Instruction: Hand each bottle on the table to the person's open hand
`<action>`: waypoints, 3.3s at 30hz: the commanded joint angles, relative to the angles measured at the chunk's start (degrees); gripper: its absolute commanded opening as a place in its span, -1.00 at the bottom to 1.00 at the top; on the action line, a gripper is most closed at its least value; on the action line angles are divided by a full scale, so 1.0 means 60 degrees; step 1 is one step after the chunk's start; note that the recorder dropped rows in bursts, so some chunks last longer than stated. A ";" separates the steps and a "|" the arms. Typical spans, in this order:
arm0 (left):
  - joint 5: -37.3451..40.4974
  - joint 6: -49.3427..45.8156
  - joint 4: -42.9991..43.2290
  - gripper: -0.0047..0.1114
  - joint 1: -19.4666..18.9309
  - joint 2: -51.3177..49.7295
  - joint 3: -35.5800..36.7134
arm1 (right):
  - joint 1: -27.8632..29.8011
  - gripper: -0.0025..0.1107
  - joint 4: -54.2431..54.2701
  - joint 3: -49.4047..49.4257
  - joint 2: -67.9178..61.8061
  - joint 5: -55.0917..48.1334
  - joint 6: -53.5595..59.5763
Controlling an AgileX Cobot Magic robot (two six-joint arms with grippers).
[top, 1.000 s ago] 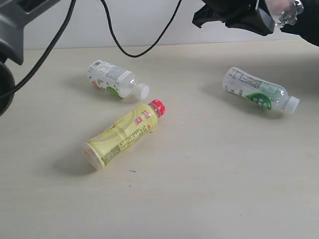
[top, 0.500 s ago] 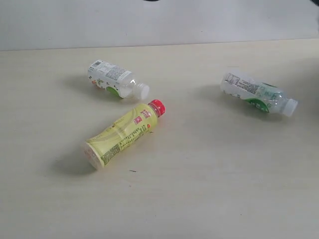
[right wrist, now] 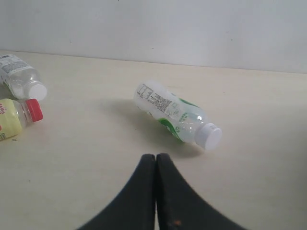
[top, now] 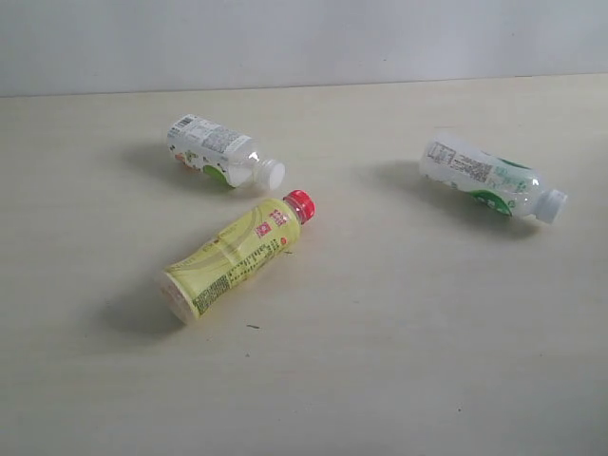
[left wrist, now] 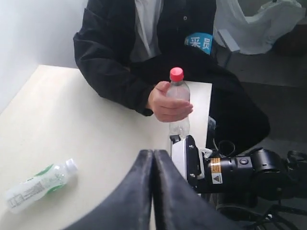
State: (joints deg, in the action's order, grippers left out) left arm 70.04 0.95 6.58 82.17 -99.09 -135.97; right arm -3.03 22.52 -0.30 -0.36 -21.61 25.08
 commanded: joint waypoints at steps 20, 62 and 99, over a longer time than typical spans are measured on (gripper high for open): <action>-0.4546 0.6976 0.6609 -0.88 0.0760 0.9860 1.4179 | 0.0053 -0.96 -0.0013 0.0050 0.0060 0.0054 0.0051; -0.5627 1.1610 1.0590 -0.88 0.0760 1.5222 1.9906 | 0.0053 -0.96 -0.0013 0.0050 0.0060 0.0083 0.0051; -0.5627 1.1614 1.0590 -0.88 0.0760 1.5222 1.9906 | 0.0053 -0.96 0.1965 -0.4118 -0.3917 0.6954 -0.2592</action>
State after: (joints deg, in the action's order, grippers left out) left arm 36.18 70.43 69.83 86.53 -8.13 -16.70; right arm -2.93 39.01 -16.39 -14.04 31.02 4.53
